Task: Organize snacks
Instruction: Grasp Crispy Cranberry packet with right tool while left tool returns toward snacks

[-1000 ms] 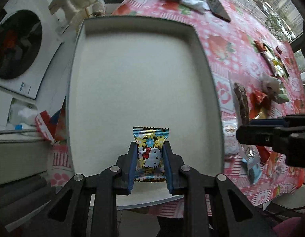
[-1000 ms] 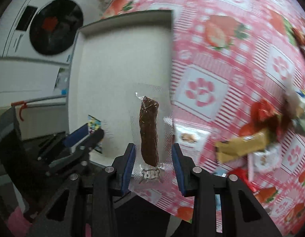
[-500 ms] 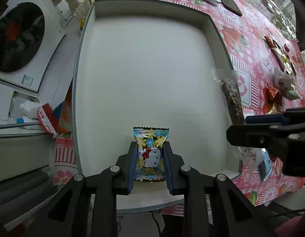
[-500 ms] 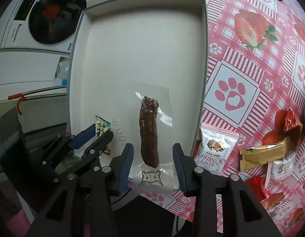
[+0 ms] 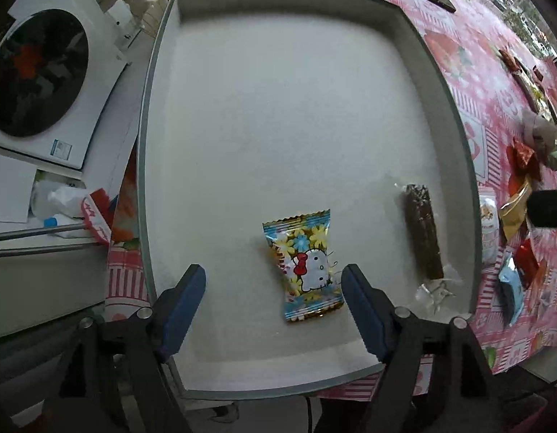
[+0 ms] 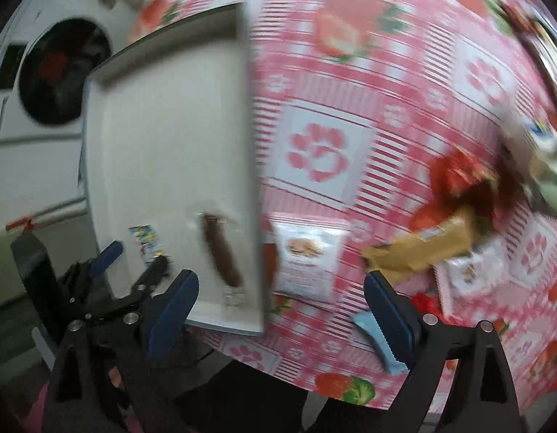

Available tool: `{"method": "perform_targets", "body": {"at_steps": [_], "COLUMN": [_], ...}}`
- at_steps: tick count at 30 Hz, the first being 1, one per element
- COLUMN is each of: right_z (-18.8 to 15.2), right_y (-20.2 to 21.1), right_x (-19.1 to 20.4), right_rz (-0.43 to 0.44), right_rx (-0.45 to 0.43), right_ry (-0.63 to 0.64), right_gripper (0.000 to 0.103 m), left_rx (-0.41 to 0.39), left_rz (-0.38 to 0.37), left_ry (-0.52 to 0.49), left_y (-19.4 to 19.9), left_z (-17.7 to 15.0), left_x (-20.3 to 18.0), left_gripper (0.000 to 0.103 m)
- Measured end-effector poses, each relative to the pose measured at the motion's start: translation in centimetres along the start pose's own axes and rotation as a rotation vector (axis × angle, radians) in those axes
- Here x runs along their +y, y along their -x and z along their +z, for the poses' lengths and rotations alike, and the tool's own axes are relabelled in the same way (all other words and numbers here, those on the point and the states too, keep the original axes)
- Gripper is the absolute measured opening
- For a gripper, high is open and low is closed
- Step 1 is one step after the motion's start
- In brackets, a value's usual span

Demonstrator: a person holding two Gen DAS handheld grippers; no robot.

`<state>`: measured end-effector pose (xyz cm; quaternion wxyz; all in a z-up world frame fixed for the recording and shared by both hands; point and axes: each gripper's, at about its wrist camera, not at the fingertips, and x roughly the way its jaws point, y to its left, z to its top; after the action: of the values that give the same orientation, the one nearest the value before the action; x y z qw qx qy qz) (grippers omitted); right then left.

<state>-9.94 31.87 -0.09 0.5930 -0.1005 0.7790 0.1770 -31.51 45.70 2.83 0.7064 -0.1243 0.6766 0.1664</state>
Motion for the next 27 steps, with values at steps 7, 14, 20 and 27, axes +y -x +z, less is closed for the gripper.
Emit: {"method": "perform_targets", "body": {"at_steps": [7,14,20,27], "right_z": [-1.0,-1.3,-1.4,-0.8], "right_y": [-0.7,-1.8,-3.7,-5.8], "right_x": [-4.5,-4.9,-2.6,-0.5], "right_rz": [-0.076,-0.12,-0.134,-0.133], "right_rx": [0.028,0.059,0.066,0.06], "right_ry": [-0.126,-0.118,-0.079,-0.086], "right_gripper": [0.094,0.094,0.094,0.094], "left_rx": [0.016,-0.009,-0.022,-0.015], "left_rz": [0.046,0.105,0.07,0.072], "left_ry": [-0.042,-0.118,-0.106,-0.096], "left_y": [-1.5,-1.9,-0.5,0.1], "left_z": [0.1,0.5,0.3,-0.4], "left_x": [0.3,1.0,1.7,1.8], "left_gripper": [0.081,0.082,0.082,0.082]}}
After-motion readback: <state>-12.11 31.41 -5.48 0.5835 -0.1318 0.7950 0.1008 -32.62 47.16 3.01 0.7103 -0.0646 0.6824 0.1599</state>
